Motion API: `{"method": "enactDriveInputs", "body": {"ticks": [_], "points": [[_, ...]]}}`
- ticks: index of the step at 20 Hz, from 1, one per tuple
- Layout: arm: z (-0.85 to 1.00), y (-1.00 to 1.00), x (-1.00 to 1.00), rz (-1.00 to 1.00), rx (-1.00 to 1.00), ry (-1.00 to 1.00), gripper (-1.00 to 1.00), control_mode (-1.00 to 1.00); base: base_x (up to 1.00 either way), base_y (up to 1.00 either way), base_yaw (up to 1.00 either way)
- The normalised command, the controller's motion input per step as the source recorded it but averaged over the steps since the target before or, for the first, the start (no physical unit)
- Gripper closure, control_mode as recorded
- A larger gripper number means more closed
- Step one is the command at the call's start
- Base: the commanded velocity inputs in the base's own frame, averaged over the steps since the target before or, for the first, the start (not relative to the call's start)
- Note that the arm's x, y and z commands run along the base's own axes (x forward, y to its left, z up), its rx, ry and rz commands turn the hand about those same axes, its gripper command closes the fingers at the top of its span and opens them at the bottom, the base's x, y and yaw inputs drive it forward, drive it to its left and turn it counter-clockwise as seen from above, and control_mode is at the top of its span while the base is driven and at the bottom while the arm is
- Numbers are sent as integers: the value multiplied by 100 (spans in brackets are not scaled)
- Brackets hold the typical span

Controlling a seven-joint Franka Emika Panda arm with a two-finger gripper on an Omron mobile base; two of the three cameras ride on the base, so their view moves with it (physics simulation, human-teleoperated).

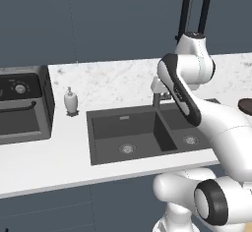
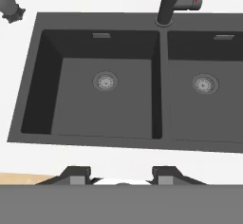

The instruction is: Pick the pan and sponge and place them into the sink. Then turn on the water.

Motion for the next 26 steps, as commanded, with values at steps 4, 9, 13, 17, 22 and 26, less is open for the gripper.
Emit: {"method": "enactDriveInputs", "body": {"ticks": [4,9,13,17,22,26], "points": [[0,0,0,0,0,0,-100,100,0,0,0],[0,0,0,0,0,0,-100,100,0,0,0],[0,0,0,0,0,0,-100,100,0,0,0],[0,0,0,0,0,0,-100,100,0,-2,0],[0,0,0,0,0,0,-100,100,0,-51,-2],[0,0,0,0,0,0,-100,100,0,-67,-3]]}}
